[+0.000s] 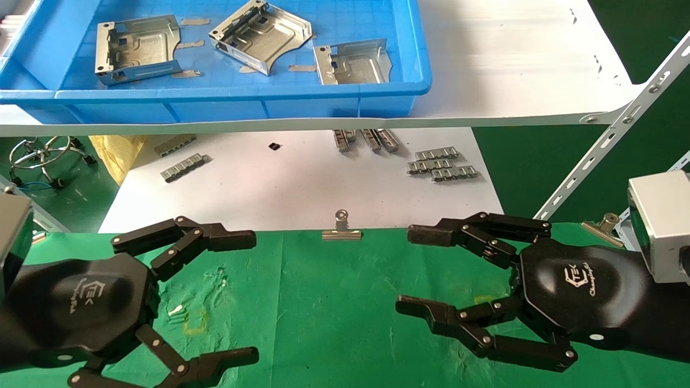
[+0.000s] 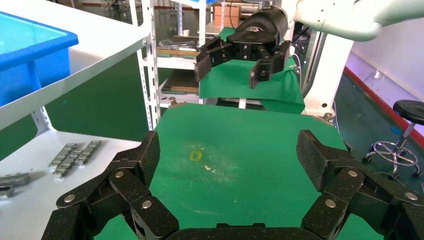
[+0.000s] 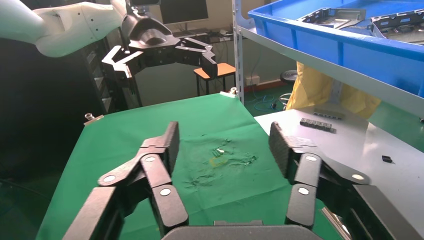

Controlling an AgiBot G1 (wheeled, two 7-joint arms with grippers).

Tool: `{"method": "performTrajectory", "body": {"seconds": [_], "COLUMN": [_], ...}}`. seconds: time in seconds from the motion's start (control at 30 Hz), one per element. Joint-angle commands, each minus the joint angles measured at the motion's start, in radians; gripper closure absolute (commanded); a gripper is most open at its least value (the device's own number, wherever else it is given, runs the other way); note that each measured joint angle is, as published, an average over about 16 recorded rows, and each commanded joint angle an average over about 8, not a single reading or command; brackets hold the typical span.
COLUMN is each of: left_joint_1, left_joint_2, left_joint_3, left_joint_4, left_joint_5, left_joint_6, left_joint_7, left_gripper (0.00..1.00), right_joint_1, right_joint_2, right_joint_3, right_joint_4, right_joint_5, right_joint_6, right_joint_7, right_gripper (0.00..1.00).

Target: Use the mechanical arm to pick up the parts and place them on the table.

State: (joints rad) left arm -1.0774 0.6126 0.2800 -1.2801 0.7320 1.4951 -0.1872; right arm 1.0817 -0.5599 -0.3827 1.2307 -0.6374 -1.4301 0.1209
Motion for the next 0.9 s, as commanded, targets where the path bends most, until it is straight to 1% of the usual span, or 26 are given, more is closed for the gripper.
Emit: {"method": "performTrajectory", "body": {"seconds": [0.03, 0.3, 0.37, 0.43, 0.53, 0.63, 0.77, 0.9], "left_joint_1": [0.0, -0.007, -0.027, -0.068, -0.172, -0.309, -0.48, -0.624], "left_joint_2": [0.0, -0.001, -0.002, 0.0, 0.014, 0.054, 0.142, 0.243], "left_joint_3": [0.0, -0.002, -0.002, -0.001, 0.01, 0.034, 0.083, 0.128], "left_joint_4": [0.0, -0.003, -0.006, -0.008, 0.005, 0.061, 0.199, 0.371], "left_joint_5": [0.0, 0.002, 0.009, 0.026, 0.073, 0.141, 0.244, 0.338], "left_joint_6": [0.0, -0.001, -0.003, -0.007, -0.023, -0.048, -0.082, -0.116], "left_joint_7": [0.0, 0.002, -0.001, -0.009, -0.037, -0.075, -0.102, -0.082], "left_gripper": [0.0, 0.0, 0.0, 0.0, 0.0, 0.0, 0.0, 0.0], "right_joint_1": [0.0, 0.0, 0.0, 0.0, 0.0, 0.0, 0.0, 0.0], "right_joint_2": [0.0, 0.0, 0.0, 0.0, 0.0, 0.0, 0.0, 0.0], "right_joint_3": [0.0, 0.0, 0.0, 0.0, 0.0, 0.0, 0.0, 0.0], "right_joint_4": [0.0, 0.0, 0.0, 0.0, 0.0, 0.0, 0.0, 0.0], "right_joint_5": [0.0, 0.0, 0.0, 0.0, 0.0, 0.0, 0.0, 0.0], "right_joint_6": [0.0, 0.0, 0.0, 0.0, 0.0, 0.0, 0.0, 0.0], "right_joint_7": [0.0, 0.0, 0.0, 0.0, 0.0, 0.0, 0.0, 0.0], "right_gripper": [1.0, 1.0, 1.0, 1.0, 1.0, 1.0, 1.0, 1.0]}}
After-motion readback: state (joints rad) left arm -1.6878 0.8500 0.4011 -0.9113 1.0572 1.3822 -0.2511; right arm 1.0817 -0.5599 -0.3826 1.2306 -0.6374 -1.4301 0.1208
